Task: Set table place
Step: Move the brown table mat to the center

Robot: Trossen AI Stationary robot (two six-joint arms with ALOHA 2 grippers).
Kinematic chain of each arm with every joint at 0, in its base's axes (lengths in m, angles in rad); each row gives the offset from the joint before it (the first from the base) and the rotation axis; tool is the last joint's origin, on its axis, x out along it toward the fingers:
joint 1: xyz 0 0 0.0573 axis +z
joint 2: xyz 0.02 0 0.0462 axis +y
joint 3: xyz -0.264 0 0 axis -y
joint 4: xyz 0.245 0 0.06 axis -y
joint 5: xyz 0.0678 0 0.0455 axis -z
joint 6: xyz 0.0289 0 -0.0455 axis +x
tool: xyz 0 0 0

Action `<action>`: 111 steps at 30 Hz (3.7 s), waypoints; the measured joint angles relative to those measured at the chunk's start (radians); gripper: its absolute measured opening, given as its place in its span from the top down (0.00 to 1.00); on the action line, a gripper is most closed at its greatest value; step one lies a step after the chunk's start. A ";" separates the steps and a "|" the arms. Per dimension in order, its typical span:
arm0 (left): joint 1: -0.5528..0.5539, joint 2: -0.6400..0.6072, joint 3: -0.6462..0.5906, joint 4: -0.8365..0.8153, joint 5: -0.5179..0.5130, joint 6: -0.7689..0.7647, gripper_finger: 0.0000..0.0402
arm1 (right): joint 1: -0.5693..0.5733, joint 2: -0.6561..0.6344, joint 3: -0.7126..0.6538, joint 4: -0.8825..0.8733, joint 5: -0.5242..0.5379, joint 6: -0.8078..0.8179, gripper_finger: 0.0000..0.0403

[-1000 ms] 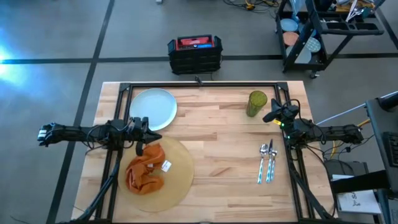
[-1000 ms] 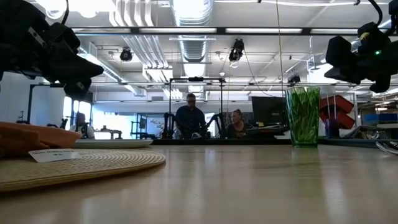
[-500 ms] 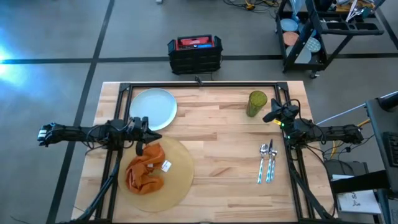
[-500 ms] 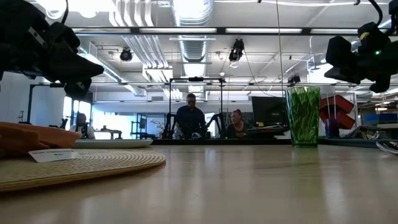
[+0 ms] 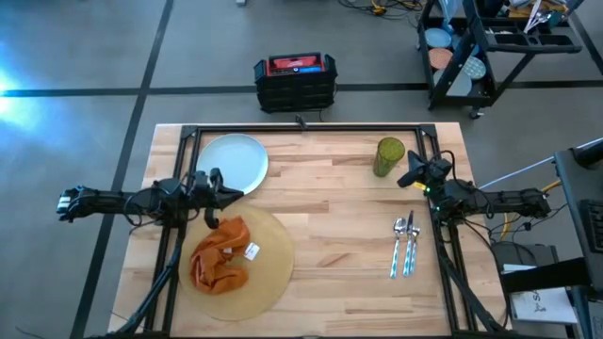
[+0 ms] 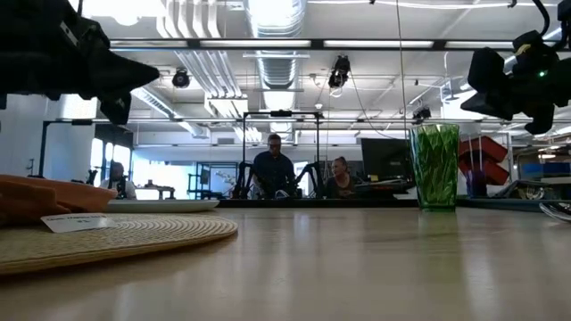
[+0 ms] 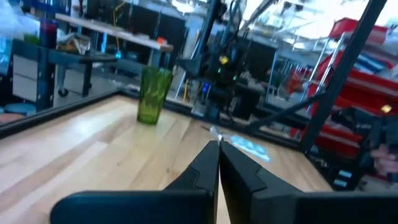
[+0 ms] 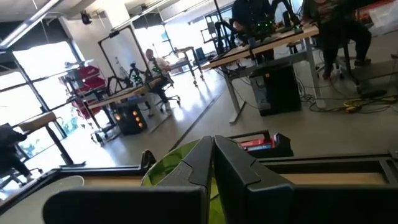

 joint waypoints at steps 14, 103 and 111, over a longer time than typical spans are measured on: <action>0.000 0.030 0.000 -0.014 -0.062 0.109 1.00 | 0.000 0.028 0.000 -0.048 -0.214 0.062 1.00; 0.371 1.236 0.866 -0.322 -0.086 0.290 1.00 | -0.032 1.080 0.490 0.112 -0.966 -0.347 1.00; 0.378 1.209 1.018 -0.826 -0.133 0.197 1.00 | -0.128 1.435 0.882 -0.079 -1.027 -0.344 1.00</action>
